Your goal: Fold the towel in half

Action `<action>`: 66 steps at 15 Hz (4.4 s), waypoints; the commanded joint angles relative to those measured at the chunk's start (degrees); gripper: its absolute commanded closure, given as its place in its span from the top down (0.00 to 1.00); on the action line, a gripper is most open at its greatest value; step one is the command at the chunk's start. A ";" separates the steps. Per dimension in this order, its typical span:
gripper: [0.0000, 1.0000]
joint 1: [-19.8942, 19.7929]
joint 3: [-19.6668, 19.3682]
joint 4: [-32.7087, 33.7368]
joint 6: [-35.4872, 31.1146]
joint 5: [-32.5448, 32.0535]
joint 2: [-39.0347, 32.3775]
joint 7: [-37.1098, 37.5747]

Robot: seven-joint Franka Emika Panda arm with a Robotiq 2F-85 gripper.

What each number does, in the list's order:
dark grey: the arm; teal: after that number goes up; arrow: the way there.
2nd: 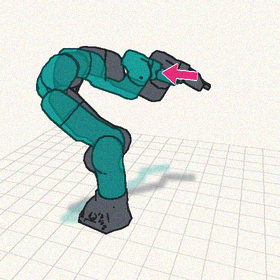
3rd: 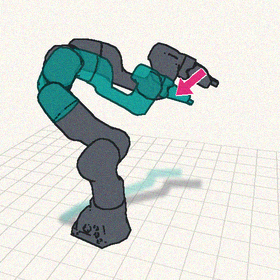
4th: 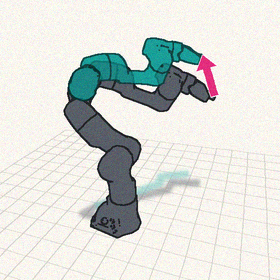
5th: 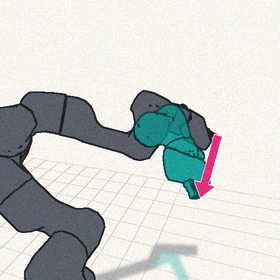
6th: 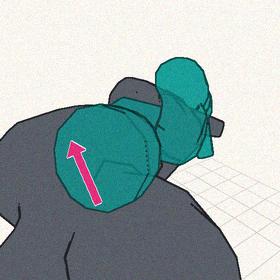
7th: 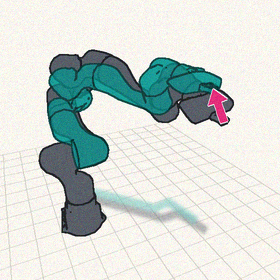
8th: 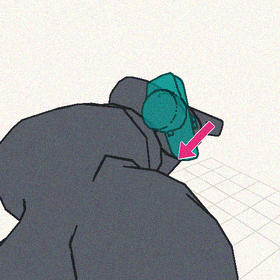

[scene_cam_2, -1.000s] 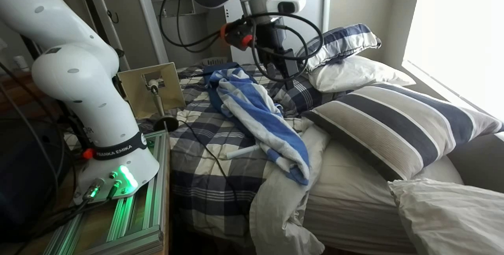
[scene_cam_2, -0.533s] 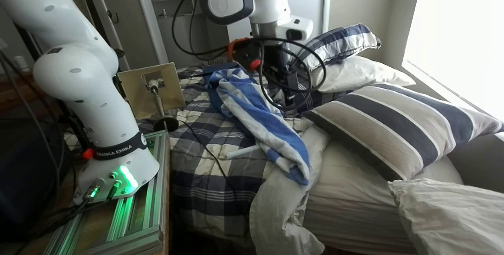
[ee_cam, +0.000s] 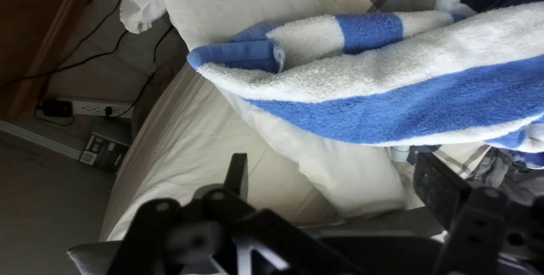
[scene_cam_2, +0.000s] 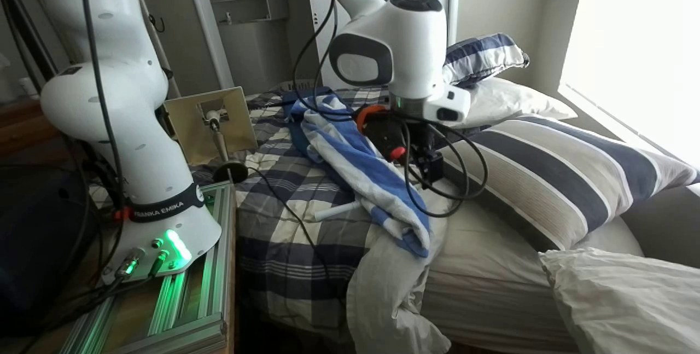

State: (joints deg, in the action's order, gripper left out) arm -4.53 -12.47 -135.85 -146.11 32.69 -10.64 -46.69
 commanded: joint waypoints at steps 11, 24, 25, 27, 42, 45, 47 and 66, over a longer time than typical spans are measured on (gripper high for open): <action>1.00 -16.26 14.30 15.92 -5.33 -4.58 -24.27 -14.05; 0.48 -18.41 16.81 18.24 -4.36 -16.95 -29.67 -16.32; 0.42 -18.54 17.00 18.22 -3.58 -17.46 -29.55 -16.43; 0.27 -18.43 16.99 18.26 -2.48 -18.35 -29.49 -16.37; 0.01 -12.03 19.52 1.77 11.38 -12.46 -2.06 -9.53; 0.01 -5.96 19.78 -2.89 11.03 -12.78 6.18 -5.79; 0.01 -1.21 20.61 -4.70 9.89 -12.64 10.54 -1.97; 0.01 19.32 26.72 3.27 12.24 -13.72 15.79 20.70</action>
State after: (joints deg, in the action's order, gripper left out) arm 13.75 15.07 -134.11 -134.49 19.86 5.89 -27.07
